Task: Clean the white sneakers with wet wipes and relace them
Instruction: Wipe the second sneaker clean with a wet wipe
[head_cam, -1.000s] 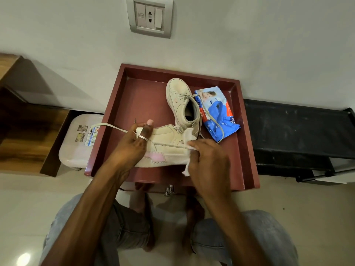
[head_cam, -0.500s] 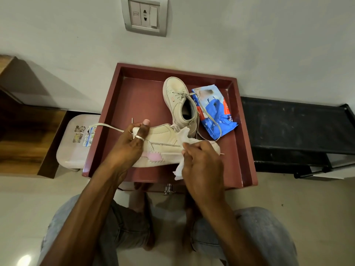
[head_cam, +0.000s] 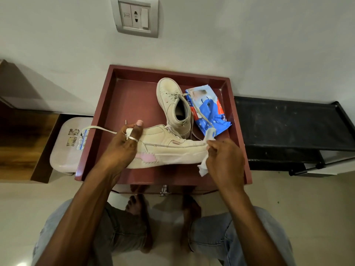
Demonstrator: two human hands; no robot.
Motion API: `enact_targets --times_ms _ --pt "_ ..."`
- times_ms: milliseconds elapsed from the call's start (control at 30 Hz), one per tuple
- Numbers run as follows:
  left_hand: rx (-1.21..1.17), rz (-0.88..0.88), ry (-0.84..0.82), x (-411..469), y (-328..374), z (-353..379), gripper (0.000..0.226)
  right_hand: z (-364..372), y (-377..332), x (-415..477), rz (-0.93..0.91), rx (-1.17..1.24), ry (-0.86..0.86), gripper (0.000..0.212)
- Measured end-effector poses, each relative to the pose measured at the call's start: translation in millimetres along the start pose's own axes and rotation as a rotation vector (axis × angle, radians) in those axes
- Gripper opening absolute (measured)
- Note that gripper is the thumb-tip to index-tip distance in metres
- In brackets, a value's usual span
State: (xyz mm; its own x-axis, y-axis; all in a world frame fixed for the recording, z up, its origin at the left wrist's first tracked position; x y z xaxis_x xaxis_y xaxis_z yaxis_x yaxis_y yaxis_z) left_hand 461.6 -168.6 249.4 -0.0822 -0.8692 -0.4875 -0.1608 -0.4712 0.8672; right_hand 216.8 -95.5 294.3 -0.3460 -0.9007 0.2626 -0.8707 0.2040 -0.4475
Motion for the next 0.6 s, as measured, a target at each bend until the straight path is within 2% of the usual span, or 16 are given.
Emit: enact_targets --times_ms 167,300,367,500,600 --pt "-0.002 -0.024 -0.013 1.7 -1.9 -1.4 0.07 18.7 -46.3 -21.0 -0.211 0.043 -0.099 0.035" --pt "-0.011 -0.001 -0.006 0.0 0.1 -0.9 0.063 9.4 -2.0 4.4 -0.067 0.036 -0.037 0.025" --pt "-0.019 -0.003 -0.004 -0.6 0.2 -0.8 0.062 14.0 16.3 14.5 -0.003 0.015 -0.093 0.022" --pt "-0.021 -0.001 -0.008 -1.9 -1.4 -1.7 0.063 23.2 38.9 25.7 0.14 0.136 -0.219 0.03" --pt "-0.029 0.001 0.018 -2.6 -0.4 -1.2 0.059 13.4 19.0 14.1 0.087 0.119 -0.175 0.03"
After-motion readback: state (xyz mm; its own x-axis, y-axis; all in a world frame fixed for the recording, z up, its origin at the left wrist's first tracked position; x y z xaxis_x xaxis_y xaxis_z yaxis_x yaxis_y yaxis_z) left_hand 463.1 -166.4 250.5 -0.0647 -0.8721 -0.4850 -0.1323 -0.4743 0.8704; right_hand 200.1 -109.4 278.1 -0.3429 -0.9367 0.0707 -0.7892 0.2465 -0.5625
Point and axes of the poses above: each hand's wrist, its own x-axis towards the middle knuckle, its own z-axis out of the palm, y = z × x, the point moved 6 cm from there along x, towards the middle knuckle, and after that the axes turned 5 degrees about -z, right-handed, at the moved point
